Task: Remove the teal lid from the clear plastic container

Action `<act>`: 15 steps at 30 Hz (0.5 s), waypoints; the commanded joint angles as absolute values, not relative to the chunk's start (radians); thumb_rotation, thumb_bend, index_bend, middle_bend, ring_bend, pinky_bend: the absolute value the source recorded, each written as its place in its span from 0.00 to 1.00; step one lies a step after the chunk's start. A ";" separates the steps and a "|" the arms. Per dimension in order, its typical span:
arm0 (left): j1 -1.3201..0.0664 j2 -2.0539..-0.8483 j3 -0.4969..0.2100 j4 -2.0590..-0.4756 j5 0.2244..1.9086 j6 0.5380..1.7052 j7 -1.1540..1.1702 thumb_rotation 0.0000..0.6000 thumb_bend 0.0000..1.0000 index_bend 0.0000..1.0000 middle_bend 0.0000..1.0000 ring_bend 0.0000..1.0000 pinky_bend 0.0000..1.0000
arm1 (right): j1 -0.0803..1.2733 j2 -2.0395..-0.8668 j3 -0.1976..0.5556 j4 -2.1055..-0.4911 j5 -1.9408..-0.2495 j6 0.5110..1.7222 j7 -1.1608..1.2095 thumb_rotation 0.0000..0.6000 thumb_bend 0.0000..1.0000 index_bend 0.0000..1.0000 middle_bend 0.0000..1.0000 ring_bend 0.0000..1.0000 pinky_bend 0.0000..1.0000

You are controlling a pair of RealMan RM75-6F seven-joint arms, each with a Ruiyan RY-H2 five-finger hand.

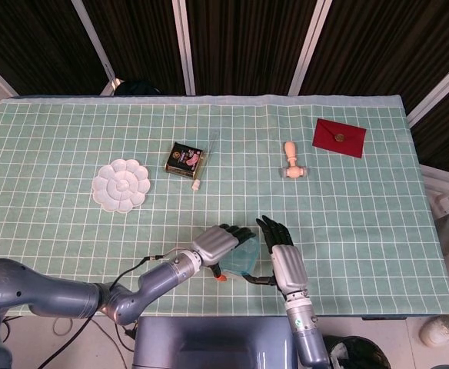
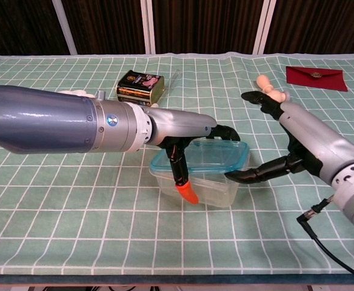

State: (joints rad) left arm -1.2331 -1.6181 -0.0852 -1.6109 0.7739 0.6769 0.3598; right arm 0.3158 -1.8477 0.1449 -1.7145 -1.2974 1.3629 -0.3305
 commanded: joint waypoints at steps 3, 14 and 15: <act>-1.234 -1.618 -0.084 -1.610 0.776 0.678 0.357 1.00 0.00 0.02 0.04 0.08 0.27 | 0.320 -1.854 0.151 -1.714 -1.293 1.361 -0.338 1.00 0.21 0.00 0.00 0.00 0.00; -1.230 -1.617 -0.086 -1.613 0.791 0.687 0.348 1.00 0.00 0.01 0.02 0.08 0.26 | 0.320 -1.862 0.158 -1.719 -1.286 1.363 -0.336 1.00 0.21 0.10 0.00 0.00 0.00; -1.229 -1.617 -0.088 -1.613 0.794 0.688 0.345 1.00 0.00 0.00 0.02 0.08 0.26 | 0.320 -1.863 0.157 -1.716 -1.287 1.363 -0.334 1.00 0.21 0.18 0.00 0.00 0.00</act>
